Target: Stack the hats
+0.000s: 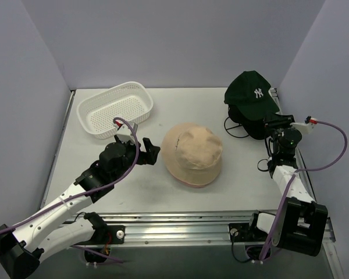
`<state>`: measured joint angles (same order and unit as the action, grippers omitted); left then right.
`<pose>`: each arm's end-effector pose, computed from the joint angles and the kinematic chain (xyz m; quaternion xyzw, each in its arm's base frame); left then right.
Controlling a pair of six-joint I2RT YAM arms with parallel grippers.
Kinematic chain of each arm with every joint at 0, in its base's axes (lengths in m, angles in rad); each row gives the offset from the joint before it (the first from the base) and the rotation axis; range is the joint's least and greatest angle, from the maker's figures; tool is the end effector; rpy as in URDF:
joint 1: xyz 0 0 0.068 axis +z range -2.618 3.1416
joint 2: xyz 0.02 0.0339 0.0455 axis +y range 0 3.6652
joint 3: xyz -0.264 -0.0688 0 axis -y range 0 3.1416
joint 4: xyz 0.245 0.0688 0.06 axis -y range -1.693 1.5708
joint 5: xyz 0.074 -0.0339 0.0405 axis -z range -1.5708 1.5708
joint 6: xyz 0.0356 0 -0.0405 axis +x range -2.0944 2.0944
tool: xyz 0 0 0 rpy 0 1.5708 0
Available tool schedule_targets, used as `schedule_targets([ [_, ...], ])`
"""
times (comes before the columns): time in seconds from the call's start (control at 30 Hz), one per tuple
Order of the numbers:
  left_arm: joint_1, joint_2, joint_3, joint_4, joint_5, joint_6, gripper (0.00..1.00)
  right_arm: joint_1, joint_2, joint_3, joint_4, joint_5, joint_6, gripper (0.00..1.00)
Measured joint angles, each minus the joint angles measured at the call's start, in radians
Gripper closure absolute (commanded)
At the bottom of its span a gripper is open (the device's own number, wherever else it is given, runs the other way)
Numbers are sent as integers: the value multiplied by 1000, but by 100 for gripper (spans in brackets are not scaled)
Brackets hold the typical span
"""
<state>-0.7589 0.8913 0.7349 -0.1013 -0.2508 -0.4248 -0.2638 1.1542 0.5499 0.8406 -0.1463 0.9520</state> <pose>0.1587 -0.1383 0.3123 0.0554 0.7876 -0.2556 0.5579 0.2476 -0.0615 0.2907 0.3054 0.5394 0.3069 0.7222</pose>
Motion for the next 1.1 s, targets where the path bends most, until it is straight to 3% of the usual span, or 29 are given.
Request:
schedule_targets([
  [0.07, 0, 0, 0, 0, 0, 0, 6, -8, 4, -16, 13, -10, 6, 90],
  [0.17, 0, 0, 0, 0, 0, 1, 6, -24, 24, -26, 48, -42, 21, 96],
  [0.4, -2, 0, 0, 0, -1, 1, 6, -76, 83, -70, 182, -130, 53, 98],
  [0.8, -3, 0, 0, 0, -1, 1, 6, -175, 181, -92, 315, -246, 100, 92],
  [0.93, -6, 0, 0, 0, -2, 2, 6, -182, 190, -92, 308, -256, 93, 76],
  [1.1, -6, 0, 0, 0, -4, 3, 6, -188, 194, -90, 262, -253, 69, 71],
])
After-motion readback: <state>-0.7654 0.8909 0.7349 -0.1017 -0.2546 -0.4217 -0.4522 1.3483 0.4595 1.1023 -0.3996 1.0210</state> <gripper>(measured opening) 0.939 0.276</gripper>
